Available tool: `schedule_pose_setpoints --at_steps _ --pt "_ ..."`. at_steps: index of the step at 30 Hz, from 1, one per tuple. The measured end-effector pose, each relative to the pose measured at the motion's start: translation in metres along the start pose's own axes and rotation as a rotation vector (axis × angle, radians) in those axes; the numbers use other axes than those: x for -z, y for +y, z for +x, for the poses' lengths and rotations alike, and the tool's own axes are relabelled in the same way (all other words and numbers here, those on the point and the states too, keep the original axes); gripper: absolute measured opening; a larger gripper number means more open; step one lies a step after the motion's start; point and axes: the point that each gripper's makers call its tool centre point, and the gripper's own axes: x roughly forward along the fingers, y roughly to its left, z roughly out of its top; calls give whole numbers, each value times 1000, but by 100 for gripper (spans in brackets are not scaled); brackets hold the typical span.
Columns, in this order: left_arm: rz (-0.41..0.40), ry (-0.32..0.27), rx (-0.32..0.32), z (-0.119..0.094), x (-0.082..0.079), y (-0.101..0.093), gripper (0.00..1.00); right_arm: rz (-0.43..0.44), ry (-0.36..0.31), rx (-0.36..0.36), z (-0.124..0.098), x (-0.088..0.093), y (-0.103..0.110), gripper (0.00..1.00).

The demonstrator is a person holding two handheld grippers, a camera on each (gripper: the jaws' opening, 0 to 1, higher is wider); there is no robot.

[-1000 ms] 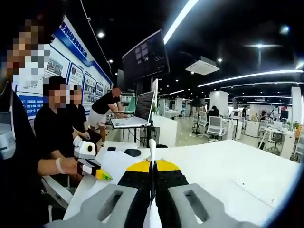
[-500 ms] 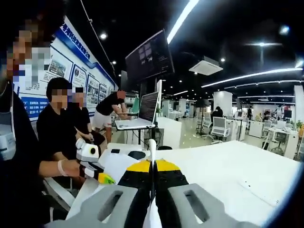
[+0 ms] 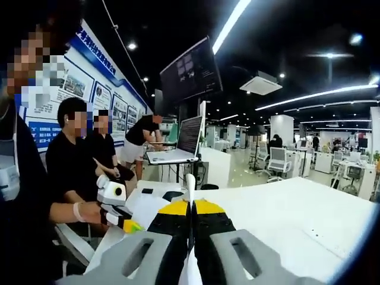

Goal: Organize the stack of printing papers by aligning and flattening the scattered papers on the table

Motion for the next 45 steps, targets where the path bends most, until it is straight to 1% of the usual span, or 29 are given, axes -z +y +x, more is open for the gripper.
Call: schedule_pose_setpoints --at_steps 6,10,16,24,31,34,37,40,43,45 --pt "-8 -3 5 0 0 -1 17 5 -6 -16 10 0 5 0" --pt "-8 -3 3 0 2 -8 18 9 -13 -25 13 -1 8 0" --pt "-10 -5 6 0 1 -5 18 17 -30 -40 19 -4 14 0" --pt "-9 -7 7 0 0 -3 18 27 -30 -57 25 -2 20 0" --pt "-11 -11 9 3 2 -8 19 33 -38 -78 29 -4 28 0" --pt "-15 -15 11 2 1 -8 19 39 -37 -76 30 -1 27 0" --pt "-15 -13 11 4 3 -12 19 53 -36 -78 32 2 27 0" --pt "-16 -13 12 5 4 -15 20 64 -38 -92 35 3 33 0" --pt "-14 -11 13 6 4 -15 19 53 -29 -99 37 5 35 0" --pt "-9 -14 10 4 4 -14 18 52 -26 -94 37 6 32 0"
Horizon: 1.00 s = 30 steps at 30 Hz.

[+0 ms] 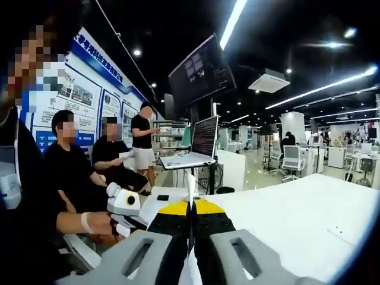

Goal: Organize the stack of printing papers by aligning and flattening the scattered papers on the table

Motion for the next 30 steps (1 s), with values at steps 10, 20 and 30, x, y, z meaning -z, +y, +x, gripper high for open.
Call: schedule_pose_setpoints --at_steps 10,20,30 --pt "27 -4 -3 -6 -3 6 11 -139 70 54 0 21 -16 0" --pt "27 -7 4 -7 -6 13 10 -76 90 103 -9 40 -43 1" --pt "28 -10 6 -6 -7 13 10 -73 118 160 -13 56 -65 16"
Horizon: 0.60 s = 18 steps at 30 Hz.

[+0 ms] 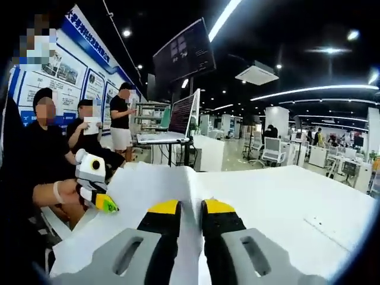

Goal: Organize the stack of printing papers by aligning and flattening the scattered papers on the table

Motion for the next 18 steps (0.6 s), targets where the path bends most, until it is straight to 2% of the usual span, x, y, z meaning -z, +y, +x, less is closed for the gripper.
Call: schedule_pose_setpoints --at_steps 11,18 --pt "13 1 -2 -1 0 1 9 -10 10 38 -6 4 -12 20" --pt "19 5 -3 -1 0 2 9 -16 -15 60 -12 -7 -19 20"
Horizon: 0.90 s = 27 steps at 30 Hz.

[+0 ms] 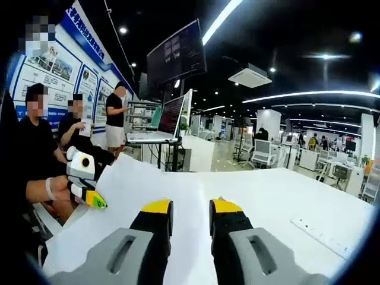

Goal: Organize the stack of printing papers by aligning and flattening the scattered papers on the table

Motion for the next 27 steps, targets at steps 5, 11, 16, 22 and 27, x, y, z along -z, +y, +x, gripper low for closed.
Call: schedule_pose_setpoints --at_steps 5,11,16,22,27 --pt "-1 0 1 -1 0 1 9 -1 11 -10 3 4 2 20" --pt "-2 0 2 -1 -1 1 9 19 28 -9 2 15 0 20" --pt "-4 0 3 -1 -1 1 9 26 34 1 -3 22 -6 20" --pt "-2 0 3 -1 0 -2 9 44 68 52 -25 44 -26 20" --pt "0 0 -2 -1 1 -5 9 63 84 89 -43 59 -40 20"
